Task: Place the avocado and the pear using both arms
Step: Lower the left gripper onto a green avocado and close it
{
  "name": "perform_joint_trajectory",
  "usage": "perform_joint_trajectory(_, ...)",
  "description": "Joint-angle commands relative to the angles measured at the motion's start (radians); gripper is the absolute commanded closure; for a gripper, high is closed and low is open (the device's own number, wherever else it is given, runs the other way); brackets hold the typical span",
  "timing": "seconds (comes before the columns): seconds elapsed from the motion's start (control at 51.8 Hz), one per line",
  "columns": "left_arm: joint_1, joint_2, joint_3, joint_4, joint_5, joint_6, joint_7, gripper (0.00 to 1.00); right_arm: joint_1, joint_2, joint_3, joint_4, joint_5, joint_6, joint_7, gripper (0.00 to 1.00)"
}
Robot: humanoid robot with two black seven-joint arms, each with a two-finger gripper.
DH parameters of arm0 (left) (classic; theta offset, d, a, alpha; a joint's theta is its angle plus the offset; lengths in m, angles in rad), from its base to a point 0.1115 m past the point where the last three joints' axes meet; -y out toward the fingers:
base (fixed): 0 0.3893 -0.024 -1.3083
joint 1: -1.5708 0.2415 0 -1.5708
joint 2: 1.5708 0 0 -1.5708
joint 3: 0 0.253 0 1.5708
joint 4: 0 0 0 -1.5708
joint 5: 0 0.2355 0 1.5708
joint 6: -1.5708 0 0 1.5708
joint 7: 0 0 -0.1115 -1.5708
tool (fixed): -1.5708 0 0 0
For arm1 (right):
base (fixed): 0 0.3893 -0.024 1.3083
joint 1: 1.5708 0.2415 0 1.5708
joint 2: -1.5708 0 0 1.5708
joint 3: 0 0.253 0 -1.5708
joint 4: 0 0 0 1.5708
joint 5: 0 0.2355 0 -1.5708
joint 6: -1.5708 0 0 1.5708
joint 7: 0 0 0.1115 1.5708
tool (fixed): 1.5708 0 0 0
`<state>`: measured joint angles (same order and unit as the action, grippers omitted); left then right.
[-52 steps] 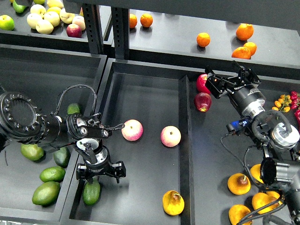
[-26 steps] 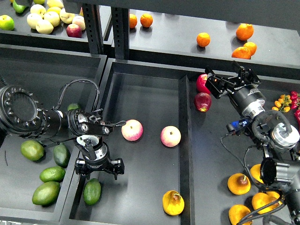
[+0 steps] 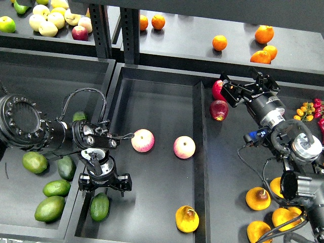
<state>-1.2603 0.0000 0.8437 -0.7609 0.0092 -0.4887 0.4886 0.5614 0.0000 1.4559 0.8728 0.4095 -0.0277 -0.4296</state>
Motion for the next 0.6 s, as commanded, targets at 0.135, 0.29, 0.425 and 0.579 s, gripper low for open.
perform_joint_trajectory(0.135, 0.028, 0.000, -0.006, -0.002, 0.000, 0.000, 0.000, 0.01, 0.000, 0.000, -0.002, 0.000, 0.000, 0.000, 0.000, 0.01)
perform_joint_trajectory(0.29, 0.042, 0.000, -0.009, -0.003, 0.002, 0.000, 0.000, 0.01, 0.000, 0.000, -0.002, 0.000, 0.000, 0.000, 0.000, 0.01)
perform_joint_trajectory(0.425, 0.045, 0.000, -0.011, -0.003, 0.002, 0.000, 0.000, 0.05, 0.000, 0.000, -0.002, 0.000, 0.000, 0.000, 0.000, 0.01)
perform_joint_trajectory(0.579, 0.047, 0.000, -0.011, -0.003, 0.000, 0.000, 0.000, 0.11, 0.000, 0.000, -0.002, 0.000, 0.000, 0.000, 0.000, 0.01)
